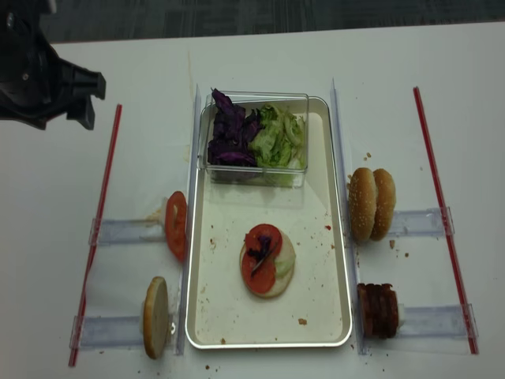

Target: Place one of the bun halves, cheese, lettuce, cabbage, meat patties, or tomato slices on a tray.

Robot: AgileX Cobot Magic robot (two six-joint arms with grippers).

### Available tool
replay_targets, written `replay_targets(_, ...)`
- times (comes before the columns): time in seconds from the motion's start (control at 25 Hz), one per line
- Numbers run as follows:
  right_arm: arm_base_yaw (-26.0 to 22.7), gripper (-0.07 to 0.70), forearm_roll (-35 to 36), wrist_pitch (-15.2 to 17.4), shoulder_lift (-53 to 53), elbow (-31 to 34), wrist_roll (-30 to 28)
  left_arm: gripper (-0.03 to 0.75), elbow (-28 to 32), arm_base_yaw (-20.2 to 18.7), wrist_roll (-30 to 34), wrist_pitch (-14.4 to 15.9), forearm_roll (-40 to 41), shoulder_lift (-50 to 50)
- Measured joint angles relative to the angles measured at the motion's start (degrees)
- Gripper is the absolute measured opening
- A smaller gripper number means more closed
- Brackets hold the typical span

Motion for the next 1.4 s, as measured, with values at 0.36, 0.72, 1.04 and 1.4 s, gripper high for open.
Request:
replay_targets(0.36,0.0,0.506,0.0,0.0,0.0,0.0,0.0,0.513,2.5,0.0,0.4,0.7,-0.8,-4.3)
replay_targets(0.72,0.0,0.506,0.0,0.0,0.0,0.0,0.0,0.512,20.0,0.0,0.3,-0.3,-0.8,-17.8)
replay_targets(1.04,0.0,0.506,0.0,0.0,0.0,0.0,0.0,0.512,33.0,0.1,0.3,0.2,-0.8,-34.8)
replay_targets(1.4,0.0,0.506,0.0,0.0,0.0,0.0,0.0,0.512,43.4,0.1,0.1,2.9,-0.9,-52.3)
